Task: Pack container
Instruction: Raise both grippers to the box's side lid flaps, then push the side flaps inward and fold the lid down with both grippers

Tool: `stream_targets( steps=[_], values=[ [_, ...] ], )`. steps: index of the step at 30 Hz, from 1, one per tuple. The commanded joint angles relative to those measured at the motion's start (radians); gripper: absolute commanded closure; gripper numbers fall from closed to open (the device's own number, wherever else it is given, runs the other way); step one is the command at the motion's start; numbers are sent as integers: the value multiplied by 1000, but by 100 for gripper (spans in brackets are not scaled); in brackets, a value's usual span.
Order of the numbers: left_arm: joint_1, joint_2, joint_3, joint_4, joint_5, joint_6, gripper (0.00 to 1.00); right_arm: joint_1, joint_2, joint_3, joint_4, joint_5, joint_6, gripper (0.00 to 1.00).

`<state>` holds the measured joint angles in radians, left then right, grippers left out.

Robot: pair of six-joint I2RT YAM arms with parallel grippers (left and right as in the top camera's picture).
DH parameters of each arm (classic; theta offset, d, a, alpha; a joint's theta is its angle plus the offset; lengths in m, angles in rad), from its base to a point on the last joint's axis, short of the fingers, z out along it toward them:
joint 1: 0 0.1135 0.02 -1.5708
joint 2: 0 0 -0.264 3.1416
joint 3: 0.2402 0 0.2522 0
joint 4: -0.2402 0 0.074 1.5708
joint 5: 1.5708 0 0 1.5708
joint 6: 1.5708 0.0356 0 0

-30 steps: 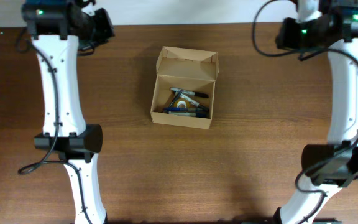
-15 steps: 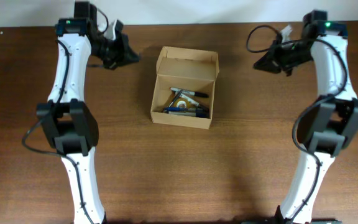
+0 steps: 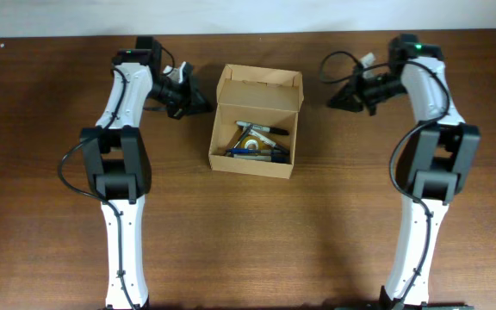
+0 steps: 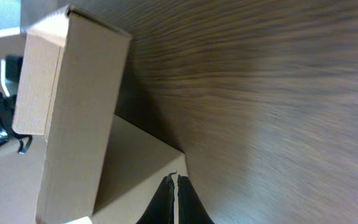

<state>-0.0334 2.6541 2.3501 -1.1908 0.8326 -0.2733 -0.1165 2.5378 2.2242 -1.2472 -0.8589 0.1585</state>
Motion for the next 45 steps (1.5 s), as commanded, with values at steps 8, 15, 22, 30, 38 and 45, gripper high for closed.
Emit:
stream_targets(
  steps=[8, 15, 22, 30, 38, 45],
  values=[
    [-19, 13, 1, 67, 29, -48, 98, 119, 80, -3, 68, -32, 16, 96],
    [-34, 13, 1, 249, 241, -49, 98, 128, 83, -3, 180, -86, 19, 96],
    [-40, 12, 1, 371, 299, -116, 99, 121, 82, 2, 337, -261, 11, 96],
    [-40, 11, 29, 430, 345, -116, 98, 121, 45, 91, 353, -288, -48, 96],
    [-31, 11, 195, 472, 388, -138, 99, 124, -55, 165, 300, -183, -80, 96],
    [-18, 10, 370, 389, 420, -159, 99, 137, -149, 217, 158, -69, -179, 96]
  ],
)
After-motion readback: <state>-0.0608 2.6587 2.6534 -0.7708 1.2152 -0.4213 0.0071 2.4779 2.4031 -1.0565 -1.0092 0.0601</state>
